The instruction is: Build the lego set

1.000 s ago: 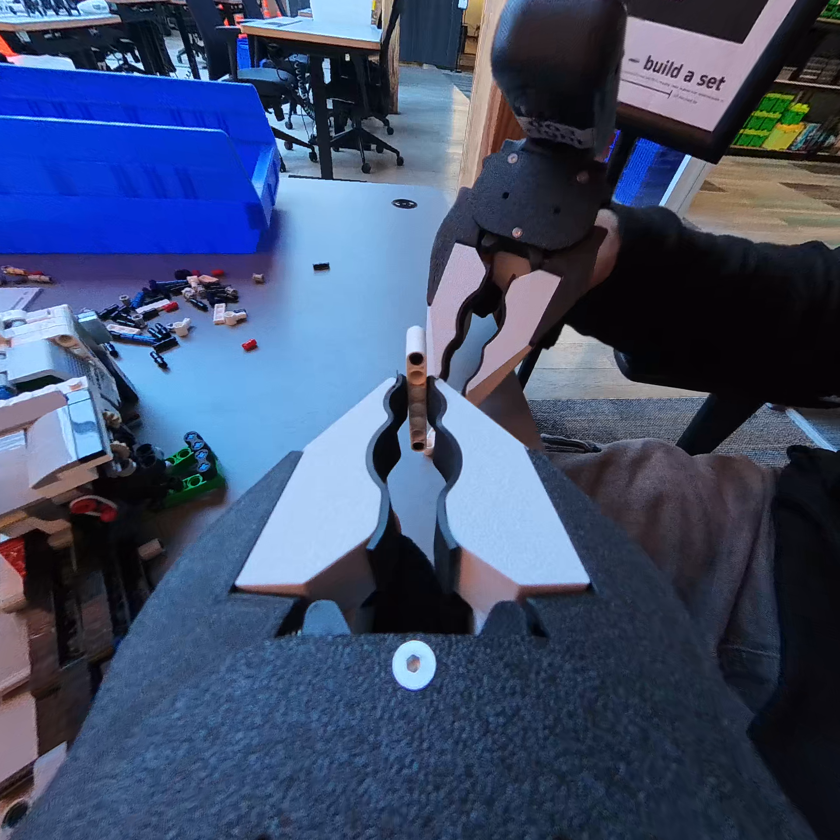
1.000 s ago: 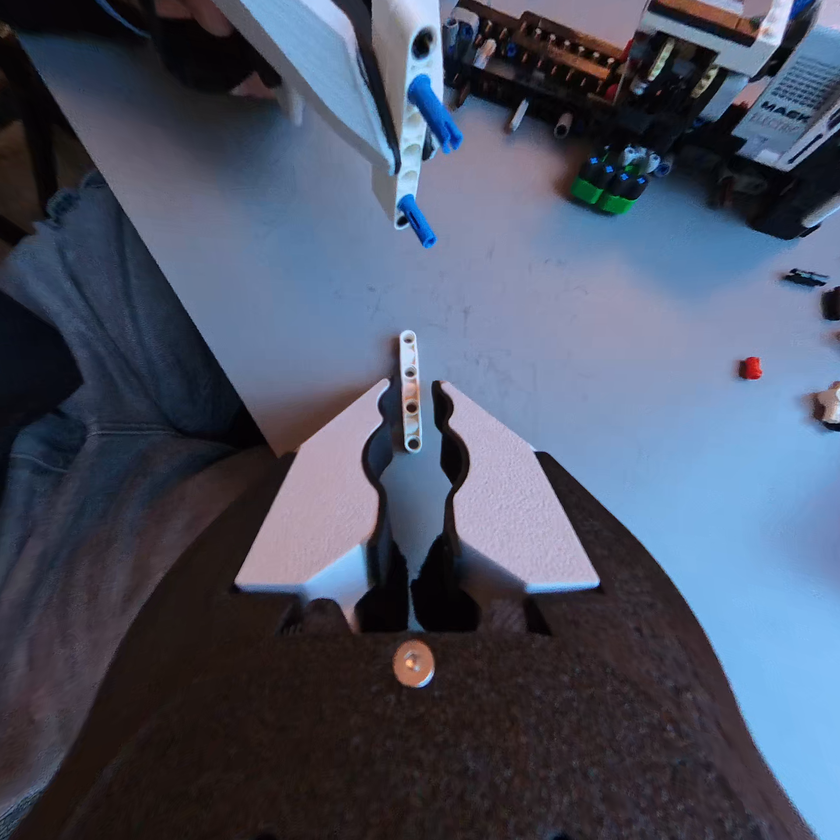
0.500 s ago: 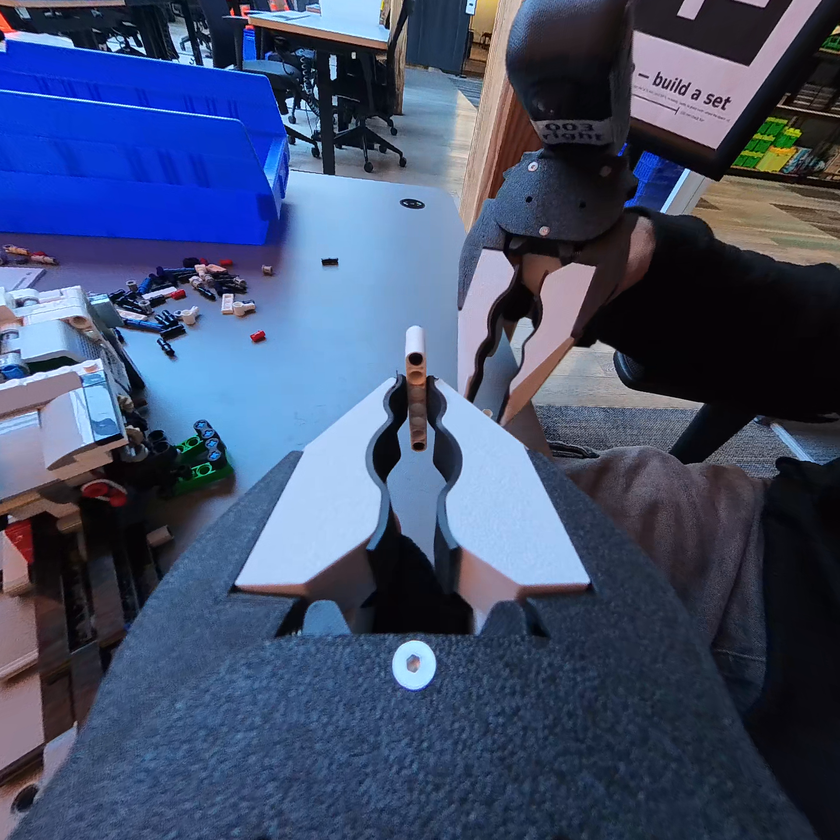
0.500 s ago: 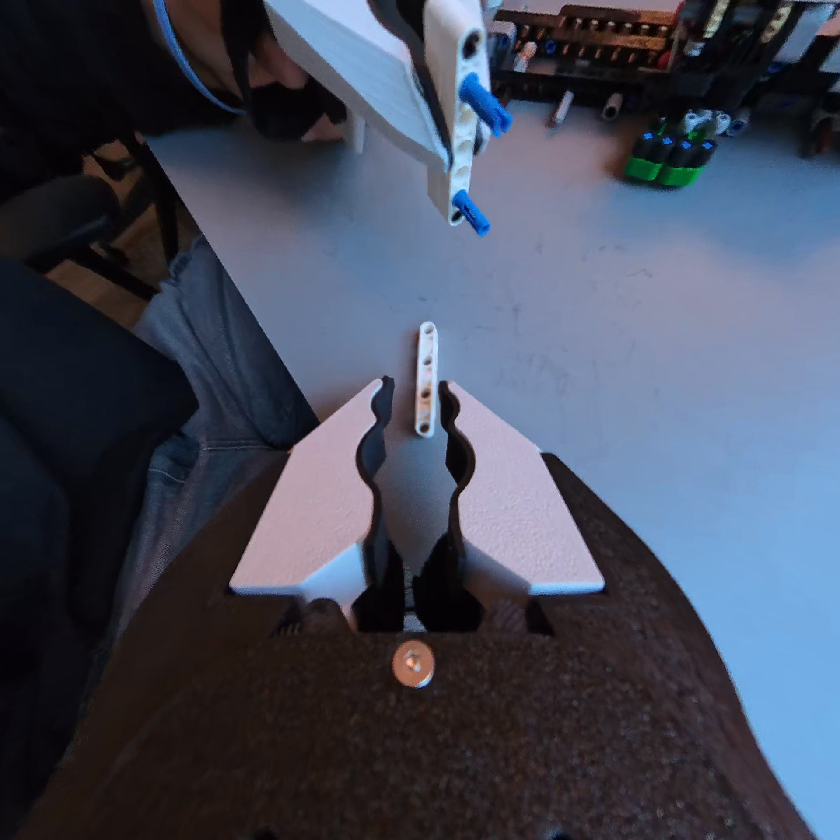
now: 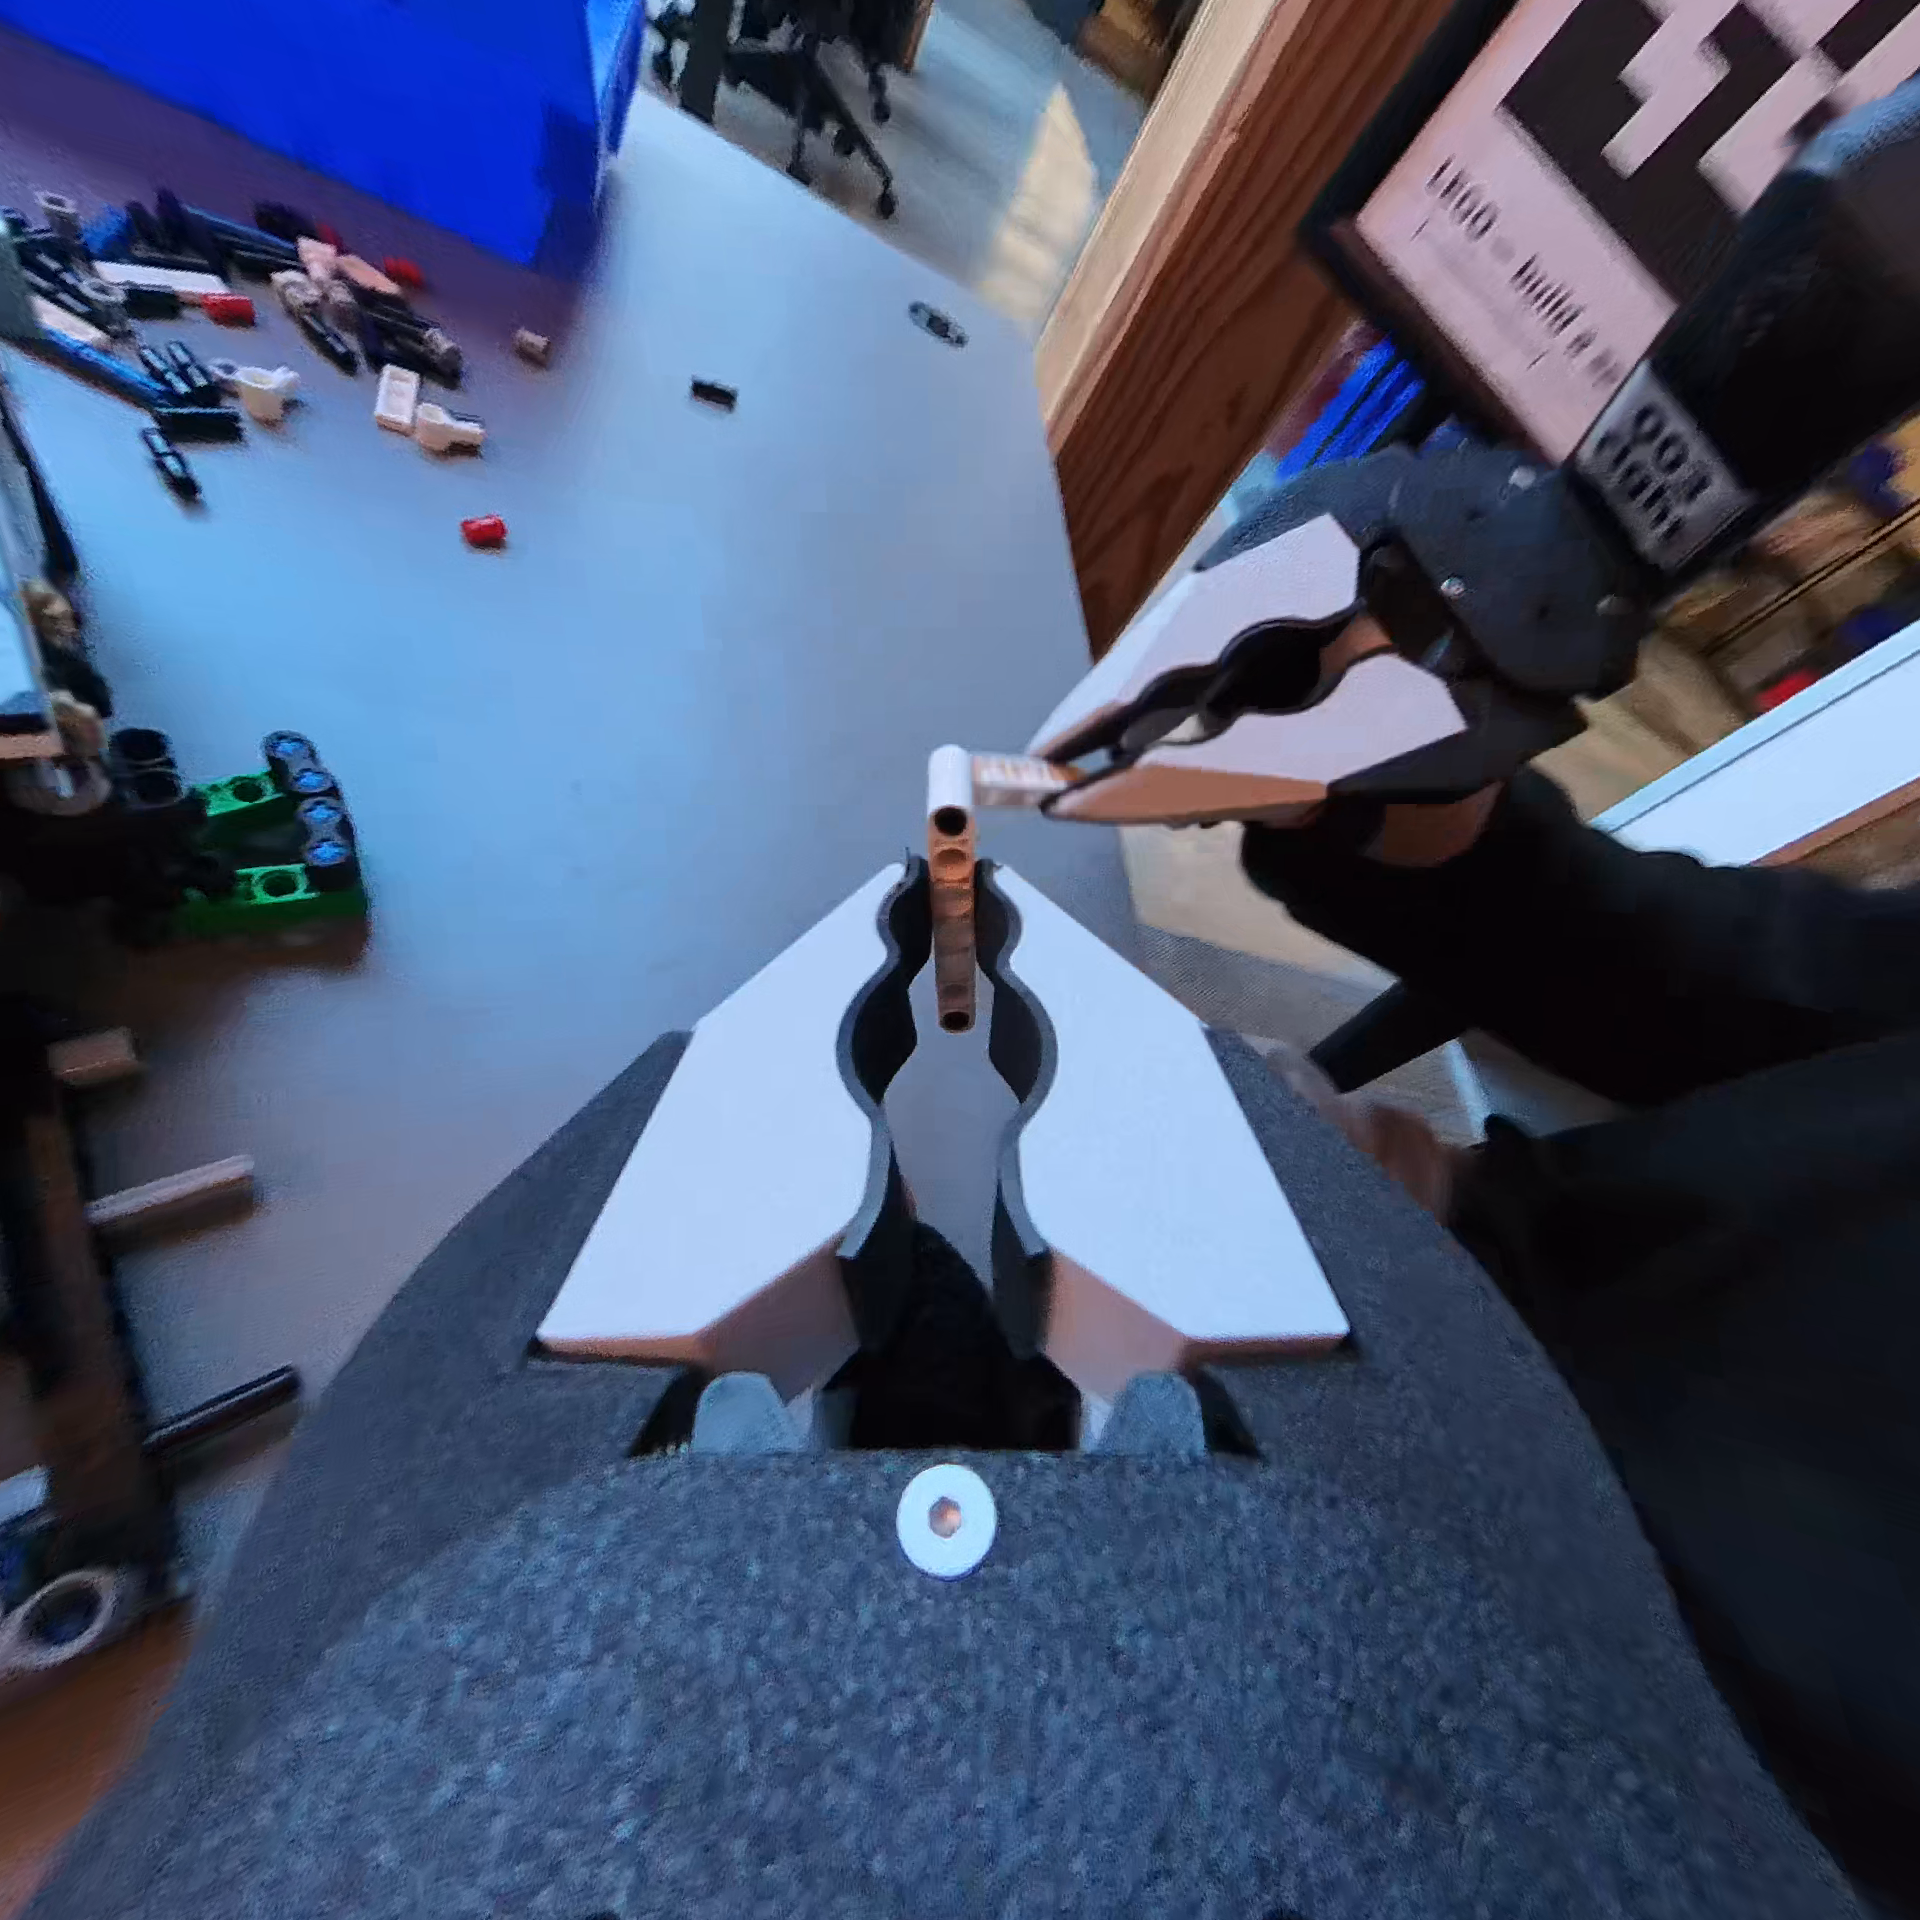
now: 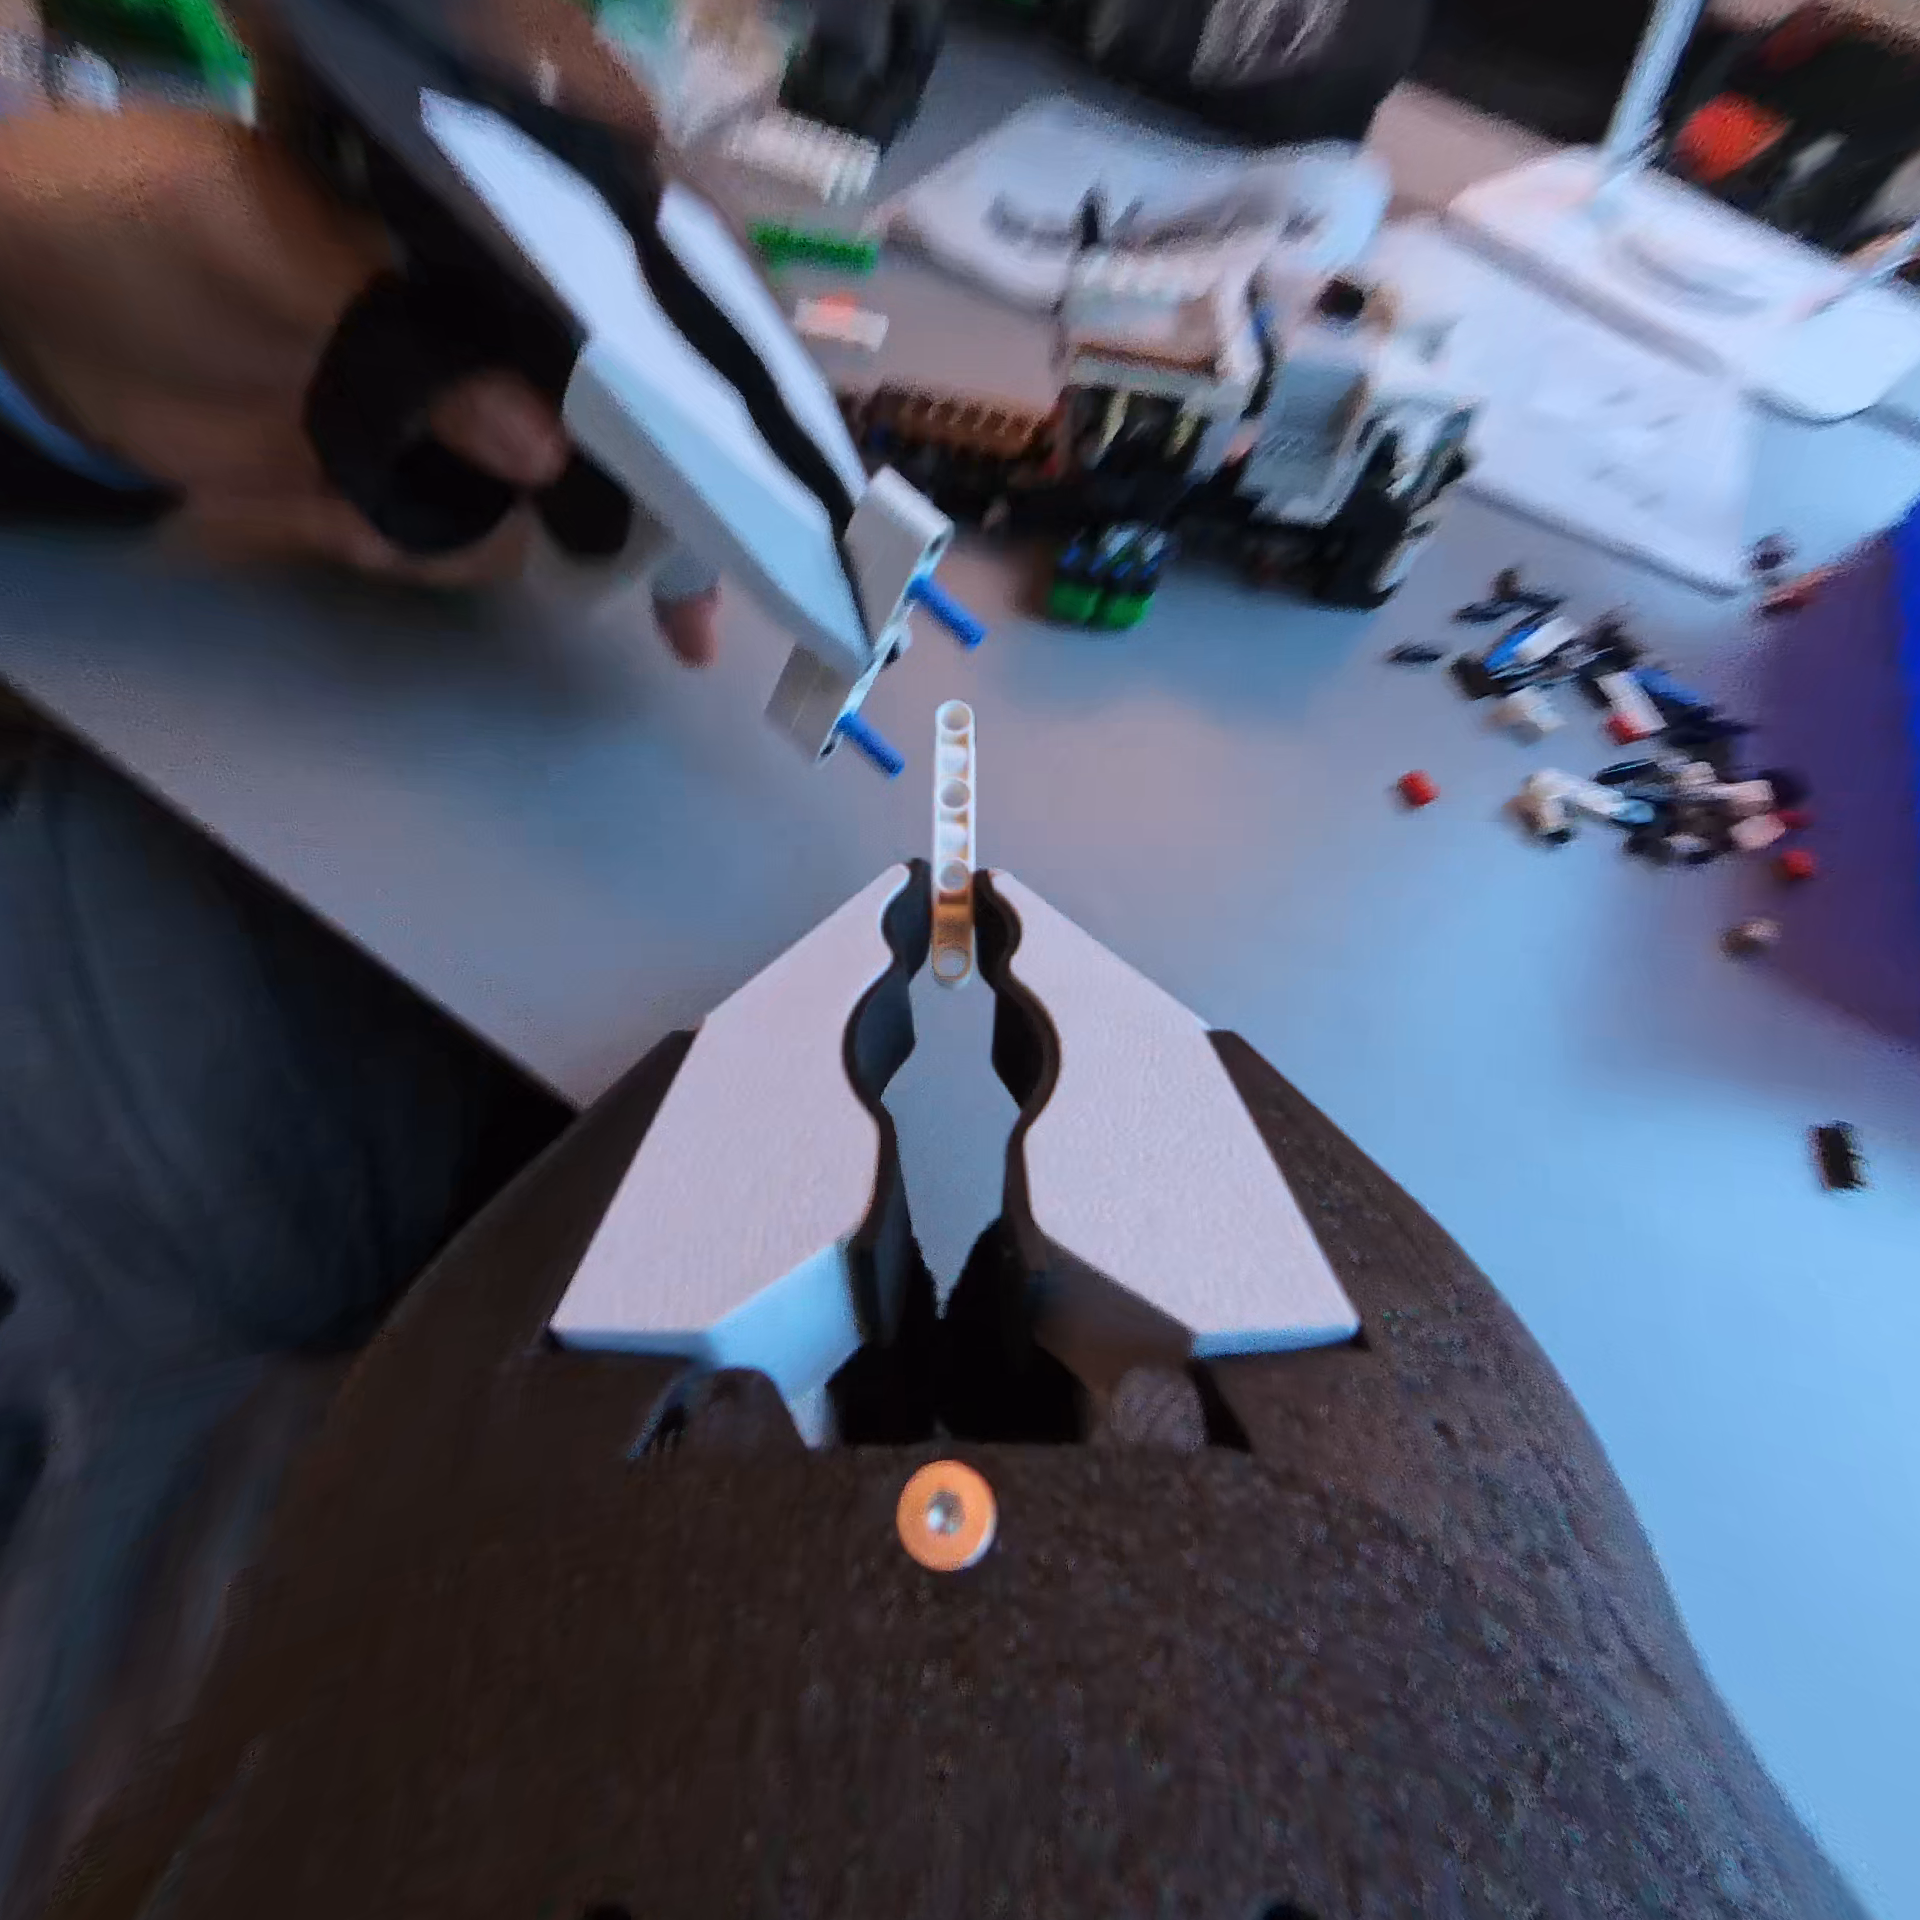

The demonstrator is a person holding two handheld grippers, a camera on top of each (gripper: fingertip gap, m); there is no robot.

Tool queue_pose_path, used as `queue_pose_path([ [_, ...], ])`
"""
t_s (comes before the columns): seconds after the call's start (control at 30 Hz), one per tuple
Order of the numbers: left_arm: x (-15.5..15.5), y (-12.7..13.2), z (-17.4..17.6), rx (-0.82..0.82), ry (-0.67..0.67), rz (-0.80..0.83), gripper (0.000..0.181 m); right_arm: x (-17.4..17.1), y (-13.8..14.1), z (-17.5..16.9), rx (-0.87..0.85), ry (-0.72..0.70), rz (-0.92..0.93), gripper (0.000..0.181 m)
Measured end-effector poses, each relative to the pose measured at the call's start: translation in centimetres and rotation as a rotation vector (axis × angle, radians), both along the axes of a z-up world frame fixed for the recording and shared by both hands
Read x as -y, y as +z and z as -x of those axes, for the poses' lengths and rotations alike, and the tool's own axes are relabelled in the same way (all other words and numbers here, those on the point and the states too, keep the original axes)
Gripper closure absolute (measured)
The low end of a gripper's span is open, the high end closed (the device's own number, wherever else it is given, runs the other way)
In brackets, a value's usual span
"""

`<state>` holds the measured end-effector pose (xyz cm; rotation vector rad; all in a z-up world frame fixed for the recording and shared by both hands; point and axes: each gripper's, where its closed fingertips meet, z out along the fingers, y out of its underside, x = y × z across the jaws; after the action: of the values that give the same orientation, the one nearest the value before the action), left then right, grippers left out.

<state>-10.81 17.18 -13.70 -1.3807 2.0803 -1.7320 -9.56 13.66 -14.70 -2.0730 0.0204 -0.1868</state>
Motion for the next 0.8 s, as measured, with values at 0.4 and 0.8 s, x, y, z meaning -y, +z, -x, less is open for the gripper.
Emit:
queue_pose_path([
  [0.4,0.8,3.7,0.4,0.097,-0.037,0.262,0.175,-1.2,4.7,-0.7,0.123,-0.174,-0.202,0.174],
  [0.8,0.8,4.7,0.4,0.092,-0.023,0.384,0.175,-1.7,6.1,0.2,0.225,-0.182,-0.310,0.174],
])
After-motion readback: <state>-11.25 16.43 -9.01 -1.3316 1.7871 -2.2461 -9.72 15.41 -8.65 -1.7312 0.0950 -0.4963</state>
